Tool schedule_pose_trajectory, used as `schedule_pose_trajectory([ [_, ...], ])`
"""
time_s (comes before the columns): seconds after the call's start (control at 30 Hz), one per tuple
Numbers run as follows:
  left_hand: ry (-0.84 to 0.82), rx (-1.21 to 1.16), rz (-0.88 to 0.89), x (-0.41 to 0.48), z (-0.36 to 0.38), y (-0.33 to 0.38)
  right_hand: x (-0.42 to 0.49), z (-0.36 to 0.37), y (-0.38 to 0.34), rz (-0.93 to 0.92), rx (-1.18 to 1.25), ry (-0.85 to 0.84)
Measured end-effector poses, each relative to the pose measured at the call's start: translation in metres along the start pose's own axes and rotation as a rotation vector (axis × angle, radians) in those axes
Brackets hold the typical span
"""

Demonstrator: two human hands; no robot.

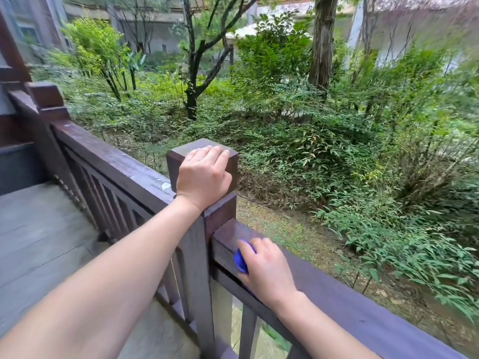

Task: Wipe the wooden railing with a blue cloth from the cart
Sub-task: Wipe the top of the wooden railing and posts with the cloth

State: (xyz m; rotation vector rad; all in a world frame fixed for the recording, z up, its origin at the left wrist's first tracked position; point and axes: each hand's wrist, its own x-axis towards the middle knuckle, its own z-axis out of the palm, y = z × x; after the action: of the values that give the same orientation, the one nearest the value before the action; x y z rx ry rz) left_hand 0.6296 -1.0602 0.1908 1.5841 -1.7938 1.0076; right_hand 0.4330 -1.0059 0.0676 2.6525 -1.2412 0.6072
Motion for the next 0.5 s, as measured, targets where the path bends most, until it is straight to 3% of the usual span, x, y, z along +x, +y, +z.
schedule_pose_trajectory([
  [0.1, -0.074, -0.022, -0.023, -0.001, -0.007, 0.001, -0.011, -0.003, -0.013, 0.000, 0.114, 0.022],
  [0.23, -0.120, -0.140, -0.038, -0.002, -0.018, 0.002, 0.000, -0.010, -0.027, 0.215, 0.394, 0.036],
  [0.37, 0.026, -0.328, -0.001, -0.021, -0.024, -0.022, 0.017, -0.015, -0.045, 0.231, 0.382, 0.087],
  [0.5, 0.144, -0.303, 0.044, -0.068, -0.025, -0.069, 0.037, -0.014, -0.088, 0.185, 0.389, 0.187],
])
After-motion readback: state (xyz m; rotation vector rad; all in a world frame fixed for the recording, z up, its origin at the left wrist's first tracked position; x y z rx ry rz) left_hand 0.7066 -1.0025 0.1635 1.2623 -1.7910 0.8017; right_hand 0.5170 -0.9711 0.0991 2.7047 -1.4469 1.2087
